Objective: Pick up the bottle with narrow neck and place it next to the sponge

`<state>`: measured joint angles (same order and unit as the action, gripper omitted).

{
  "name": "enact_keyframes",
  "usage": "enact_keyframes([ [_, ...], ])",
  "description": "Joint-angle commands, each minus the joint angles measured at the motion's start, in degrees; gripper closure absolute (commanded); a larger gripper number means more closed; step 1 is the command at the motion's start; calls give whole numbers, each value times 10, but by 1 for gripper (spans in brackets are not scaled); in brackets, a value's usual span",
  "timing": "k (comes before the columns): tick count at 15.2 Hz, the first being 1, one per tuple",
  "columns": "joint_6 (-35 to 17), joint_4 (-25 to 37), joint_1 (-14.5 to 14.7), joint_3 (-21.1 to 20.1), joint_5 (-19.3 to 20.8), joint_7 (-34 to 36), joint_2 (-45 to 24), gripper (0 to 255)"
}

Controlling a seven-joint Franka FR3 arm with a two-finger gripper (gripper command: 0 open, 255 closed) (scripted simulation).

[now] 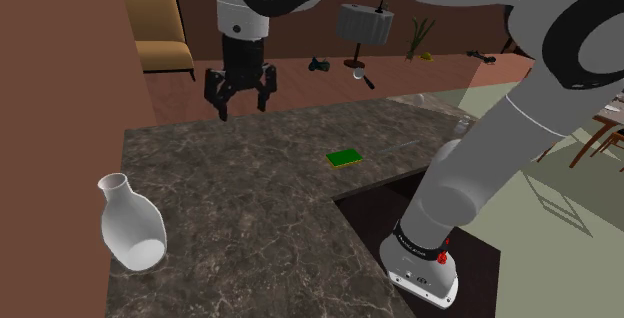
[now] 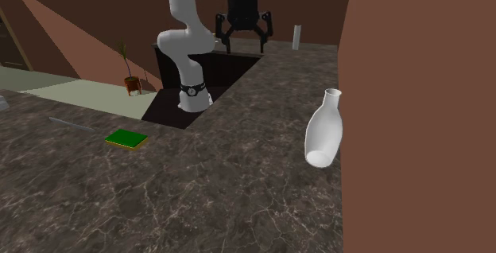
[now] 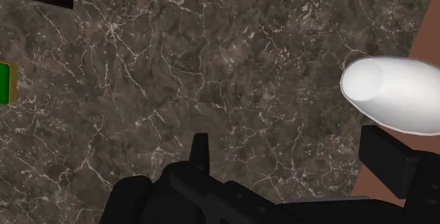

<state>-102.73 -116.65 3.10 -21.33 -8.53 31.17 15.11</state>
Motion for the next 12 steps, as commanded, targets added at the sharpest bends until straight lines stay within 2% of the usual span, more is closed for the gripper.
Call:
enact_keyframes([
  [1, -5, 30, 3, -17, 9, 27, -40, 0],
  [7, -10, 139, 28, -63, 59, 116, -175, 0],
  [12, 8, 258, 72, -81, 115, 186, -301, 0],
])
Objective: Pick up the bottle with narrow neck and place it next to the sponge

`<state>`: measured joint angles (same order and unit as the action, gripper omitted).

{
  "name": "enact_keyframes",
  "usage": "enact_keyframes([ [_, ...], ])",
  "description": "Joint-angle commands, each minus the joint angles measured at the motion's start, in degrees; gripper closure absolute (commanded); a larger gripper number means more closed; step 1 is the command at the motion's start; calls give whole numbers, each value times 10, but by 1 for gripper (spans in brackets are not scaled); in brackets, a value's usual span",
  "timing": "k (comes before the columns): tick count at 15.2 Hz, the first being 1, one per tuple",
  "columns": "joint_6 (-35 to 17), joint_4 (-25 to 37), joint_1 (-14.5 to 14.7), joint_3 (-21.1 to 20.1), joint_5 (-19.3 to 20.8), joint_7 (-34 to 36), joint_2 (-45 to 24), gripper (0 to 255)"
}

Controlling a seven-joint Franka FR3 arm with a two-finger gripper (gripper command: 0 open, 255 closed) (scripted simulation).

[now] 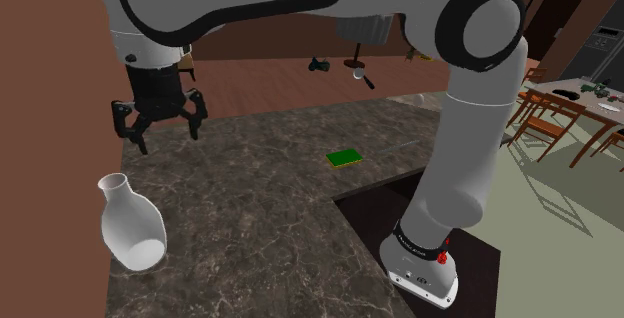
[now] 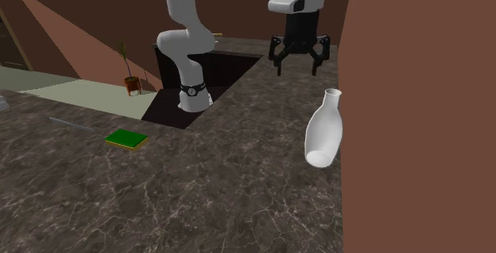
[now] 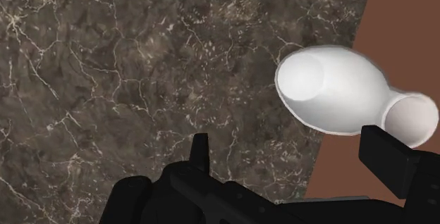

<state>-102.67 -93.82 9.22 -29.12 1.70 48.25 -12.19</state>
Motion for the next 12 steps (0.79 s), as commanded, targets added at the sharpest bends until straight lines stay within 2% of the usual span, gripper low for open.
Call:
enact_keyframes([
  [1, 14, 58, 22, -4, 24, 27, -54, 0],
  [8, 90, 306, 125, 10, 91, 86, -250, 0],
  [12, 56, 265, 119, 10, 90, 87, -244, 0],
])
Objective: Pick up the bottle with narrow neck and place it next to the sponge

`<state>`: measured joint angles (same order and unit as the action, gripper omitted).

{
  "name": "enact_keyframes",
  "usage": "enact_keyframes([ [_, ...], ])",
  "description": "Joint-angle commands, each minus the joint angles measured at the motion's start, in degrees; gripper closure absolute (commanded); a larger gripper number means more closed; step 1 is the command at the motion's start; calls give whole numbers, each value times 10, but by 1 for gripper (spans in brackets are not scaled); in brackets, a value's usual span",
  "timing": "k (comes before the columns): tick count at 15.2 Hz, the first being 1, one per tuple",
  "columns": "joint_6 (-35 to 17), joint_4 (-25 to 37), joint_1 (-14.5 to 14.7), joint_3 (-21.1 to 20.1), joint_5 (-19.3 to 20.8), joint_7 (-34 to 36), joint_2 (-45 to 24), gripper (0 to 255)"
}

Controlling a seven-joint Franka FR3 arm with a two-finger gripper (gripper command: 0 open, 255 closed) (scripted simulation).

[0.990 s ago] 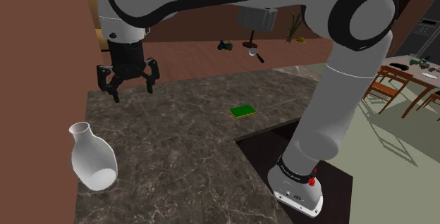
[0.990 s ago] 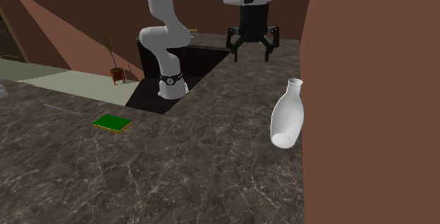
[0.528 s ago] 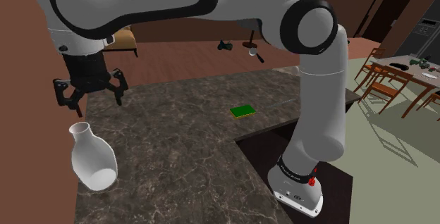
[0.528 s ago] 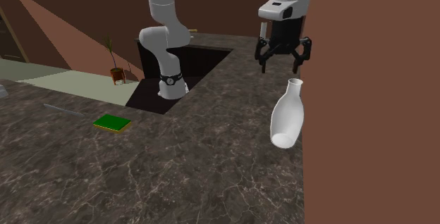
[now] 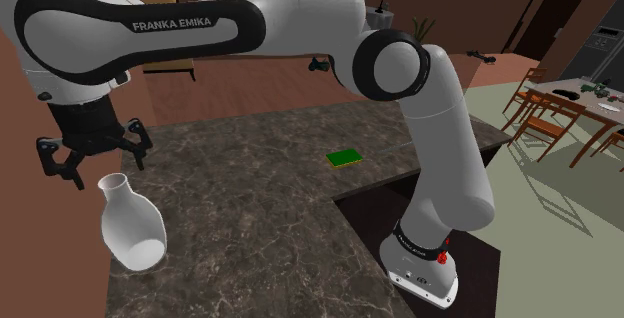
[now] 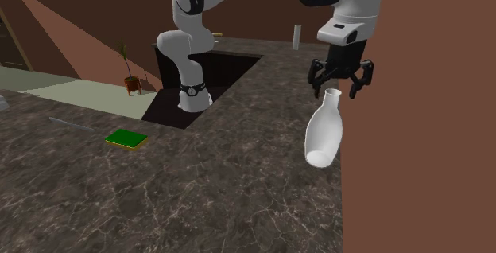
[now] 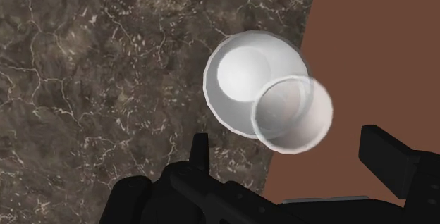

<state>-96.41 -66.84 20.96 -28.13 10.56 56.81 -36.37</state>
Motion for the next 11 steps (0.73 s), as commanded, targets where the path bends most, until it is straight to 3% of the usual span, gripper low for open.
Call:
enact_keyframes([
  [1, -15, -14, 0, 0, 1, 2, -1, 0],
  [11, -36, -36, -3, 0, 1, 4, 0, 0],
])
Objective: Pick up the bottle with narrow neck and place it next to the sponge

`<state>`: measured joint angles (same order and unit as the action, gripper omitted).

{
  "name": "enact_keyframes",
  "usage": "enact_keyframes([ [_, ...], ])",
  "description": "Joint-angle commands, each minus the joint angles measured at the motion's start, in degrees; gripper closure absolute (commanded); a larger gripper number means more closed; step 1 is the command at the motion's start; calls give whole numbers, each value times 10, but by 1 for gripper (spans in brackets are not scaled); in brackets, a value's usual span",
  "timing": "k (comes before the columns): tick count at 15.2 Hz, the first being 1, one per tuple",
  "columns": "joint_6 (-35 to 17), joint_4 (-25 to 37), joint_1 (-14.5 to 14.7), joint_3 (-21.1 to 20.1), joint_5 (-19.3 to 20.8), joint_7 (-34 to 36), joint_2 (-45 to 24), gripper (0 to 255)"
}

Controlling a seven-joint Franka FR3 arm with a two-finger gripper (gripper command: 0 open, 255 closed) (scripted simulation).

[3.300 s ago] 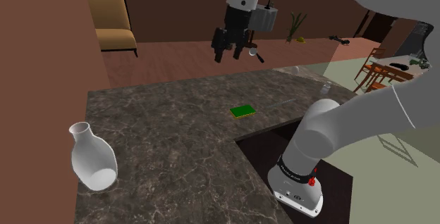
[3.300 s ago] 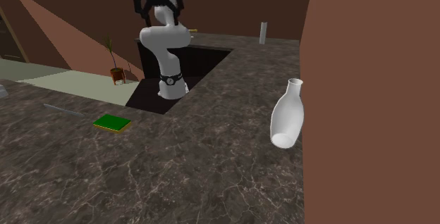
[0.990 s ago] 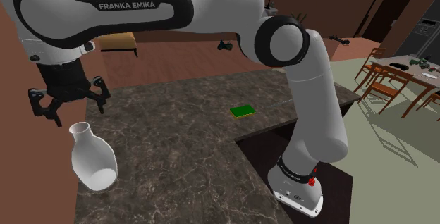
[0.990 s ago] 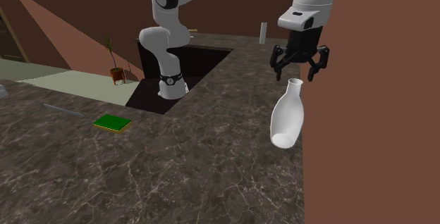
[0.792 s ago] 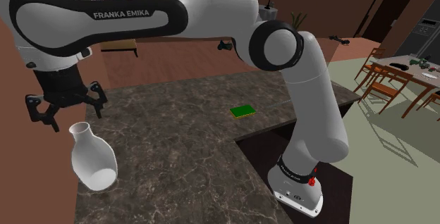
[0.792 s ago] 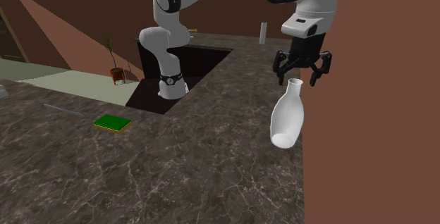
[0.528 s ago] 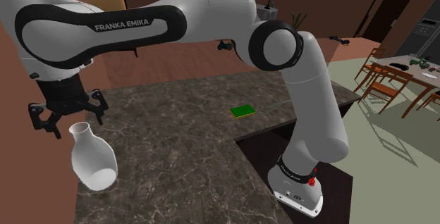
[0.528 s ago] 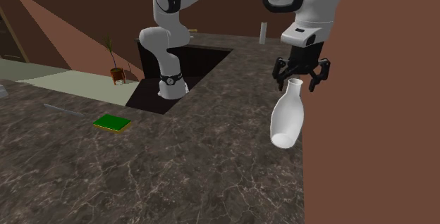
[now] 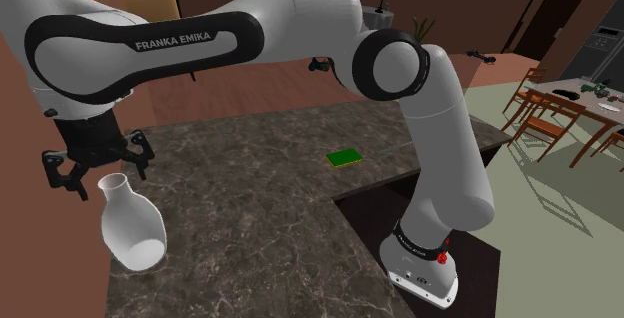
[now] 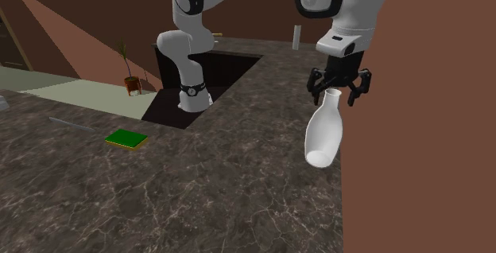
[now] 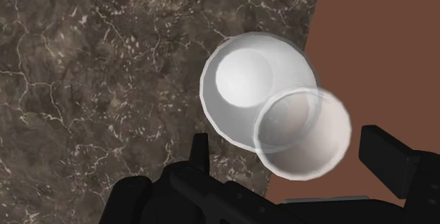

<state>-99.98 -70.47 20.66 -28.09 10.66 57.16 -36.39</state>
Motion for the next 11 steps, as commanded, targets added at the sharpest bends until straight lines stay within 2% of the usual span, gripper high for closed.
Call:
enact_keyframes([
  [1, 0, 0, 0, 0, 0, 0, 0, 255],
  [11, 7, 7, 1, 0, 0, 0, 1, 255],
])
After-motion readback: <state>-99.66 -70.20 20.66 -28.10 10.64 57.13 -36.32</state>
